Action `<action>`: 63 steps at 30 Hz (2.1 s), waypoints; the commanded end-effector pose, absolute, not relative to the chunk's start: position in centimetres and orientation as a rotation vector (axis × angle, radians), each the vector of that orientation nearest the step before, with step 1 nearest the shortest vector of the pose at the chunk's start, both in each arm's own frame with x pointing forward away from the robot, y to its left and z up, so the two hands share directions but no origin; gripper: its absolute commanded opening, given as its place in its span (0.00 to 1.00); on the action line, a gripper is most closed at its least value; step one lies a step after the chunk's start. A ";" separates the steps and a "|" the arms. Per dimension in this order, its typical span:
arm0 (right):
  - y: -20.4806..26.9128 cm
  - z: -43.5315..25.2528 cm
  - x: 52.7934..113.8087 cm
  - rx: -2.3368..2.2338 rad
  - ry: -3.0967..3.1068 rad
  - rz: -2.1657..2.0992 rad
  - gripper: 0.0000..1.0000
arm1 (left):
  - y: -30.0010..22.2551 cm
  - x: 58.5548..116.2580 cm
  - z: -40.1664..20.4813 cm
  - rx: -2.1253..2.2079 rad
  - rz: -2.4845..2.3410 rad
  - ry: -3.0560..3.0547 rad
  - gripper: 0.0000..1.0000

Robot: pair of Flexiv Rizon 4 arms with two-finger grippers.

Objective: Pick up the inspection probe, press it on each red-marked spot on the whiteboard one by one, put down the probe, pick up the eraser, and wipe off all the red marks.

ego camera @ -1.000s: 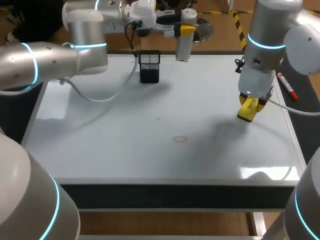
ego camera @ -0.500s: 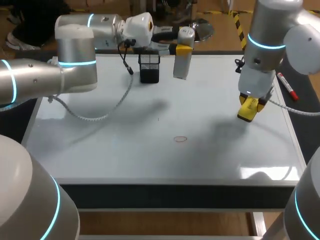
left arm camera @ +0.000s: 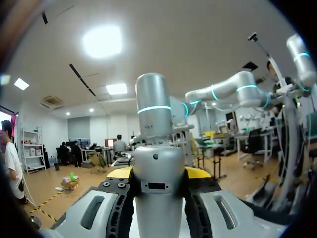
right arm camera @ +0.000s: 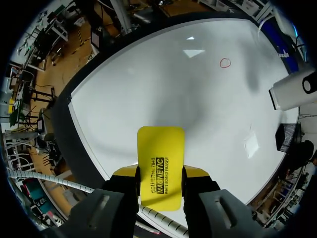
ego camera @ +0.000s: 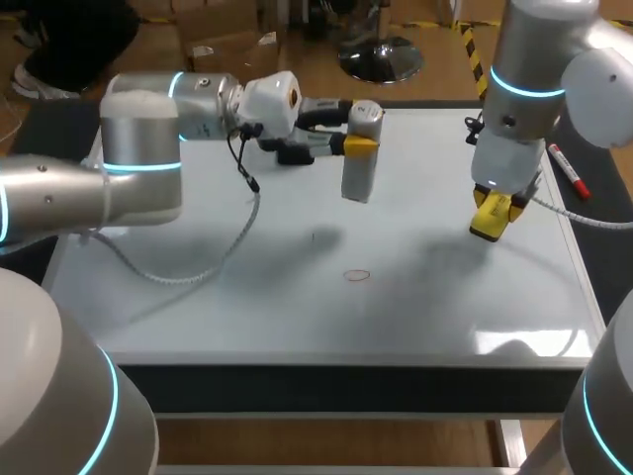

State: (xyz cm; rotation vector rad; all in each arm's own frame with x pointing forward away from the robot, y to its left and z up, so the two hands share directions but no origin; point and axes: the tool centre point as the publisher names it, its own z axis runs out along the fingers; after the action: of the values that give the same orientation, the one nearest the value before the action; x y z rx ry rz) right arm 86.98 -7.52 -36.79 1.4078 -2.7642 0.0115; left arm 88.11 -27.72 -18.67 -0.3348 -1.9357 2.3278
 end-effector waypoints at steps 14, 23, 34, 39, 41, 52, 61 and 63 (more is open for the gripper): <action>-7.6 -36.8 87.0 1.409 -2.762 0.015 0.00 | -26.9 82.2 -21.8 -0.284 2.279 -1.901 0.00; -7.6 -36.8 87.0 1.409 -2.762 0.015 0.00 | -27.5 81.3 -23.1 -0.281 2.269 -1.875 0.00; -7.6 -36.8 87.0 1.409 -2.762 0.015 0.00 | -27.8 80.8 -24.0 -0.262 2.277 -1.854 0.00; -7.6 -36.8 87.0 1.409 -2.762 0.015 0.00 | -27.9 80.1 -24.3 -0.254 2.284 -1.847 0.00; -7.6 -36.8 87.0 1.409 -2.762 0.015 0.00 | -27.9 79.8 -24.4 -0.256 2.275 -1.852 0.00; -7.6 -36.8 87.0 1.409 -2.762 0.015 0.00 | -27.6 79.9 -25.3 -0.235 2.282 -1.863 0.00; -7.6 -36.8 87.0 1.409 -2.762 0.015 0.00 | -27.7 79.8 -25.6 -0.225 2.281 -1.860 0.00; -7.6 -36.8 87.0 1.409 -2.762 0.015 0.00 | -27.7 79.8 -25.7 -0.225 2.281 -1.861 0.00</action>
State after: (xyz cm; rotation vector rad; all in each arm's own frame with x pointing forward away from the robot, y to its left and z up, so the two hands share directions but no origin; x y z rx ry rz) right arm 86.98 -7.52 -36.81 1.4079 -2.7647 0.0114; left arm 79.74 -27.62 -25.71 -0.2245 -1.8613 2.2809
